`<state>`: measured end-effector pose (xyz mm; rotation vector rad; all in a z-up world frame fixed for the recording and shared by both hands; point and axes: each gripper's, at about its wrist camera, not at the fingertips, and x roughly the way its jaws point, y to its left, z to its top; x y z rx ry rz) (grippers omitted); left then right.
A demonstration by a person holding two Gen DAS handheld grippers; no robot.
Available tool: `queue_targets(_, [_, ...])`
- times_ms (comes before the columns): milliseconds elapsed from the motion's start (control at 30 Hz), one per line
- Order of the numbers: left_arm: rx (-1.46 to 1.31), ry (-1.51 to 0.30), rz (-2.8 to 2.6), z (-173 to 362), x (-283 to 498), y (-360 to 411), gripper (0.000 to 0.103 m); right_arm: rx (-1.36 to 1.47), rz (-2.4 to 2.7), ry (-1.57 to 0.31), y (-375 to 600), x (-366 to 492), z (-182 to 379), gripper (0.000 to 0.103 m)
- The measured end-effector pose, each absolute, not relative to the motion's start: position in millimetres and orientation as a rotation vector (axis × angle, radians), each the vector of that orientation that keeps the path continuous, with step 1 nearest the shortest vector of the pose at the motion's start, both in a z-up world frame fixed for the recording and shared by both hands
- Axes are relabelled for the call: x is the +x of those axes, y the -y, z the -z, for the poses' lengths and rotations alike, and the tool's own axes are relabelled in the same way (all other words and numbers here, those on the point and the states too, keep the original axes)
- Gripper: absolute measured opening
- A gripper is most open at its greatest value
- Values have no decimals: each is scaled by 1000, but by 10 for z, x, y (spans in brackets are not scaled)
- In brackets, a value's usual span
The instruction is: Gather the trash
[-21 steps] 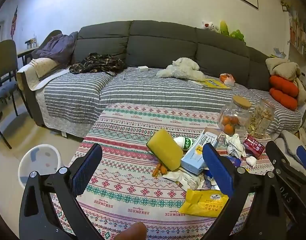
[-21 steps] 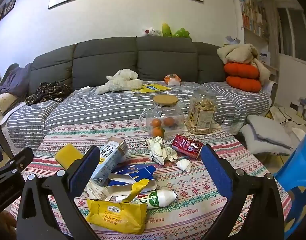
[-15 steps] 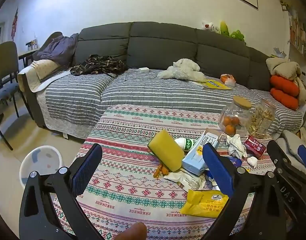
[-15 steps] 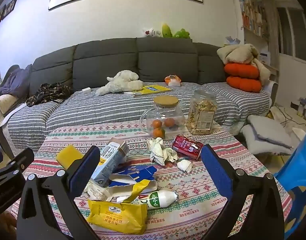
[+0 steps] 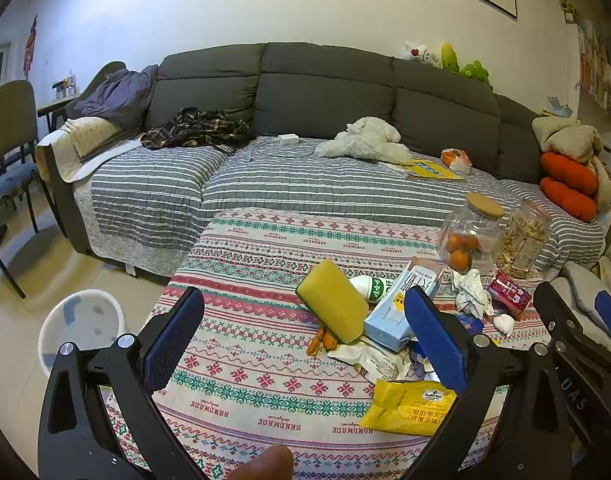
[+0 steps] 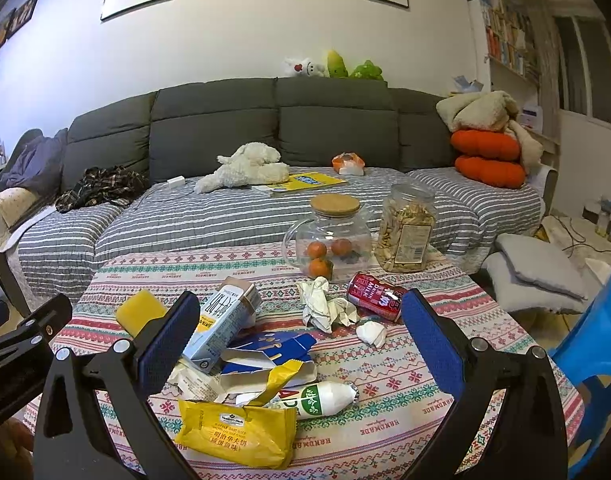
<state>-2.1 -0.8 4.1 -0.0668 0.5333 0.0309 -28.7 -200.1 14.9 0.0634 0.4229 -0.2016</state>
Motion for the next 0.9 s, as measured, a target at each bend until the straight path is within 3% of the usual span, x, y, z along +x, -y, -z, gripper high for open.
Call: queue_targets(900, [-90, -531, -34, 1, -12, -42, 96, 67, 198, -432, 1999, -269, -128, 98])
